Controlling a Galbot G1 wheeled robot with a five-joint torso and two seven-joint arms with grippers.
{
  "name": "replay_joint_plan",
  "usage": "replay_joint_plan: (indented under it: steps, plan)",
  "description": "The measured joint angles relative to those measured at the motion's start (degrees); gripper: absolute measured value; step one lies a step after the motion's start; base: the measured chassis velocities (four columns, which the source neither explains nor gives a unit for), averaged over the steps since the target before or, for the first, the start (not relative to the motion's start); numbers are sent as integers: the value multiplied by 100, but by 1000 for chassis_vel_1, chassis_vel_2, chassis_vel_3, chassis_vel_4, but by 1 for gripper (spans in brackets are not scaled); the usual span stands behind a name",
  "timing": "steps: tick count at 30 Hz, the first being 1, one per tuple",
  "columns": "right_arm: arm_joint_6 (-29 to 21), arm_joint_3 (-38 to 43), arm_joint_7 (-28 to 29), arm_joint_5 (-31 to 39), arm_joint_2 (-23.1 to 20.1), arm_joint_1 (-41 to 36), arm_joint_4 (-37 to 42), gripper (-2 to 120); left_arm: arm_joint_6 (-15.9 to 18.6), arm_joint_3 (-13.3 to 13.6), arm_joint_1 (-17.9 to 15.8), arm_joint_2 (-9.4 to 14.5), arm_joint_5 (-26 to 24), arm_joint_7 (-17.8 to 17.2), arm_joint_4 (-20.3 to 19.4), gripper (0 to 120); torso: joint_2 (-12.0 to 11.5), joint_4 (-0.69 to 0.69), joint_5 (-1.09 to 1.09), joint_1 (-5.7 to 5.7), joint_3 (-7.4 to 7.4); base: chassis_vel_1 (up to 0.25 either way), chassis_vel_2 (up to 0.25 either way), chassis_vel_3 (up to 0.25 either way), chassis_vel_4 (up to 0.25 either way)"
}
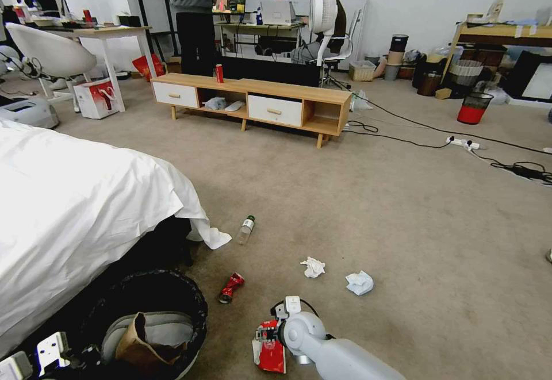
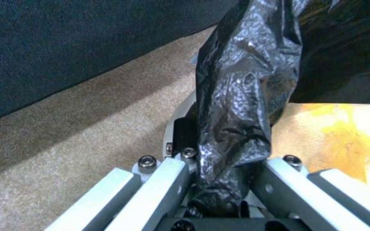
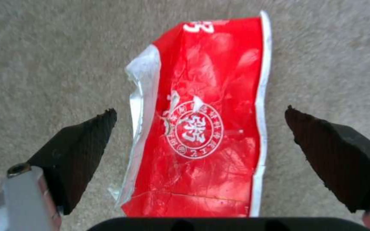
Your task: Pick up the trash bin, then pick up the garbage from the floor and place it into the trash bin.
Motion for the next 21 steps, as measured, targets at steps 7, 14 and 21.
replay_joint_plan:
  steps: [7, 14, 21]
  plan:
    - [20, -93, -90, -115, 132, 39, -291, 99, 0, -5, 13, -3, 0, 11, 0, 1, 0, 0, 0, 0, 0, 0, 0, 0, 0]
    - [97, -164, -193, -262, 203, 61, -552, 92, 0, 2, 3, -13, 4, 21, 7, 1, 0, 0, 0, 0, 0, 0, 0, 0, 0]
    - [194, -197, -320, -450, 256, 59, -716, 70, 0, 13, 4, -24, 11, 26, 13, 1, 0, 0, 1, 0, 0, 0, 0, 0, 0]
